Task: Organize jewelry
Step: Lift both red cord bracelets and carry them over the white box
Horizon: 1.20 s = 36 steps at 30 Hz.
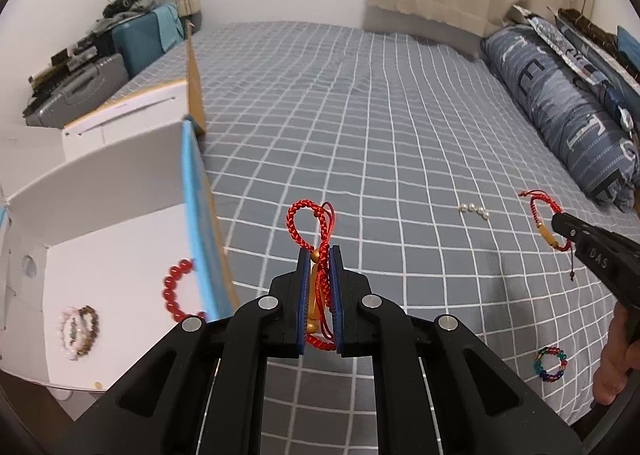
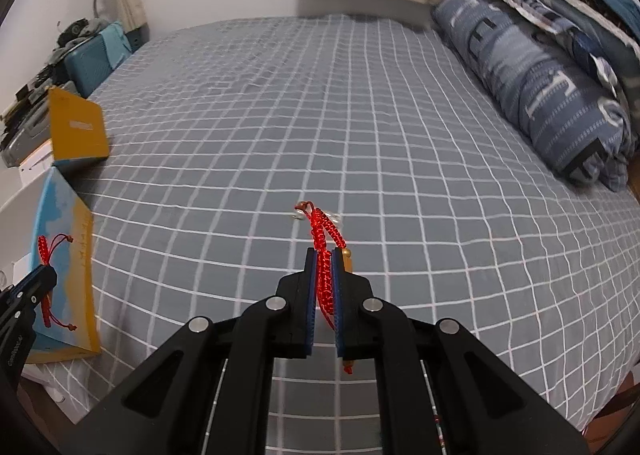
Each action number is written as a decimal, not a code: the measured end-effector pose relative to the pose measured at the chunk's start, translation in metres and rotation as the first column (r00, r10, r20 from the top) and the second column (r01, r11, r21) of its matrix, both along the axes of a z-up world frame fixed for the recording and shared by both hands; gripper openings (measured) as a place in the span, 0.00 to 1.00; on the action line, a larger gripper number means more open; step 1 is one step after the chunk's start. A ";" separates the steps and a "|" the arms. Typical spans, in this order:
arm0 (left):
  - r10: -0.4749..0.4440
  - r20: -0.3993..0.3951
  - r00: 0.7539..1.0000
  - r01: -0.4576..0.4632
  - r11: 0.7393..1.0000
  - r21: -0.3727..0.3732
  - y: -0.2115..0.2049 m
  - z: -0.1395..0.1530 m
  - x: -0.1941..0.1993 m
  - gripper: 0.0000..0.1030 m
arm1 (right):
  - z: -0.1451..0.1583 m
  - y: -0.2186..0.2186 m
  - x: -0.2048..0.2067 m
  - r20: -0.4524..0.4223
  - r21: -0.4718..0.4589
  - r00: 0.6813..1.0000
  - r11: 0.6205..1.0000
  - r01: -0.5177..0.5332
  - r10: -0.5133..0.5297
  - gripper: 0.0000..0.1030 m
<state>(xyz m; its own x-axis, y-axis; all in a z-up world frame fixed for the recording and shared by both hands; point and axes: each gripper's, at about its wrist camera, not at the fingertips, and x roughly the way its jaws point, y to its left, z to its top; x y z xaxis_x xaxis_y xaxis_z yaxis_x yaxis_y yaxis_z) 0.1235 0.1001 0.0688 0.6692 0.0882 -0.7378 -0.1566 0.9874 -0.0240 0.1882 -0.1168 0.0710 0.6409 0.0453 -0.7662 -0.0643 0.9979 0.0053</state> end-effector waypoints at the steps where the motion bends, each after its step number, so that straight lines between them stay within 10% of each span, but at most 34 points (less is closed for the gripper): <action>1: 0.007 0.009 1.000 -0.007 1.000 0.003 0.003 0.004 -0.004 0.08 | 0.003 0.006 -0.002 0.005 0.007 1.000 1.000 -0.009 0.009 0.06; 36: 0.365 0.009 0.931 -0.365 0.930 0.032 0.221 0.013 -0.111 0.09 | 0.034 0.280 -0.067 0.100 0.029 0.914 0.917 -0.397 0.393 0.06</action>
